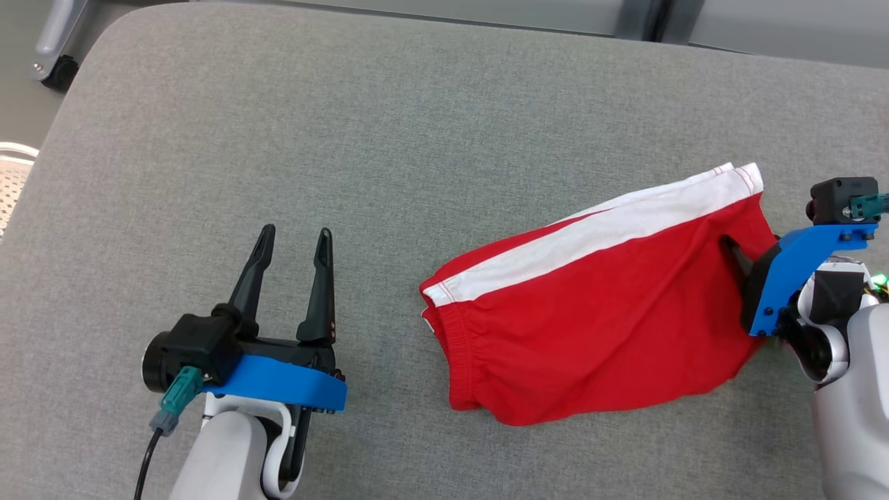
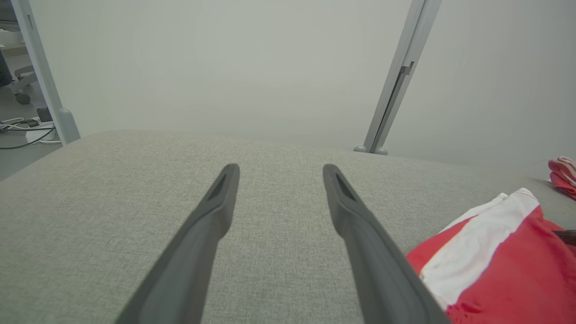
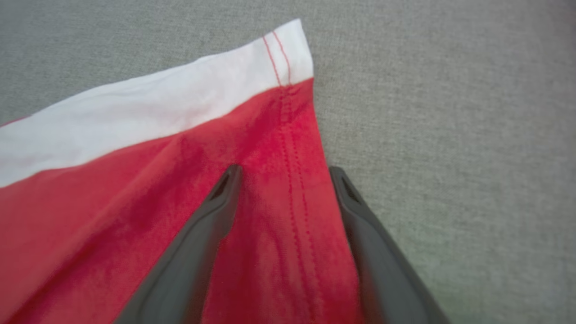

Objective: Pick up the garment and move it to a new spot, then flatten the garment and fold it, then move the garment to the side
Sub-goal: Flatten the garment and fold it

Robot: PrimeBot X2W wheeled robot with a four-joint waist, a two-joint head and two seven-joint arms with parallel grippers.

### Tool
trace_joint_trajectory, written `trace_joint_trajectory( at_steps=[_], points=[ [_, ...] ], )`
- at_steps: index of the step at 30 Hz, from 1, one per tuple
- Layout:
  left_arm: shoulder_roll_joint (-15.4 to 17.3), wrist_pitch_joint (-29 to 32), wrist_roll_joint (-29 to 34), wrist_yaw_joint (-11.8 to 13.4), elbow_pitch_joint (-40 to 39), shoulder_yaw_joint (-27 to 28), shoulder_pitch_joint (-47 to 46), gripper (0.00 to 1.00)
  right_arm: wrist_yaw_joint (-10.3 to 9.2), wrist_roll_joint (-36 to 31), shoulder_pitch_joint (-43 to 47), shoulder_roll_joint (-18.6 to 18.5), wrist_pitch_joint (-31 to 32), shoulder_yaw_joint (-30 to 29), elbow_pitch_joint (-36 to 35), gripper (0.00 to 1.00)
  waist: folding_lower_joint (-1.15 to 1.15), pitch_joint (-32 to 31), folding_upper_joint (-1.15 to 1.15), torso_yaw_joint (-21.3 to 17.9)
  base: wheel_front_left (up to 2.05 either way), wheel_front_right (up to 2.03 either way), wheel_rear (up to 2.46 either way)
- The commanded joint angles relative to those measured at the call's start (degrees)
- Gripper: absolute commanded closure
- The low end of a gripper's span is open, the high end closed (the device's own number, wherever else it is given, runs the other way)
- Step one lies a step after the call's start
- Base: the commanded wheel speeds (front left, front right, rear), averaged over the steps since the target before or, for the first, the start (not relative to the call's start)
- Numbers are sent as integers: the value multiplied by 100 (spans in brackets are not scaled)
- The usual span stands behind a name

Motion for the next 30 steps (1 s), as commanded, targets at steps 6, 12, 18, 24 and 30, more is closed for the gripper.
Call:
trace_joint_trajectory(
  at_steps=[6,12,18,24,30],
  points=[
    [-104,-22,106,-86,7,77,25,0,1,-474,183,95,-422,-97,508,0,0,35,0,110,0,0,0],
    [-136,-22,106,-116,46,107,84,0,18,-446,275,283,-476,243,884,100,0,24,0,92,0,0,0],
    [-152,-22,98,-131,88,97,93,0,6,-276,117,93,-855,418,763,100,0,-22,0,40,0,0,0],
    [-160,-22,62,-130,131,56,146,0,-2,-227,286,-79,-1168,-38,264,100,0,-180,0,-29,0,0,0],
    [-85,-22,36,-131,98,20,198,0,1,-489,990,58,-1113,-830,-838,100,0,-346,0,-138,0,0,0]
  ],
)
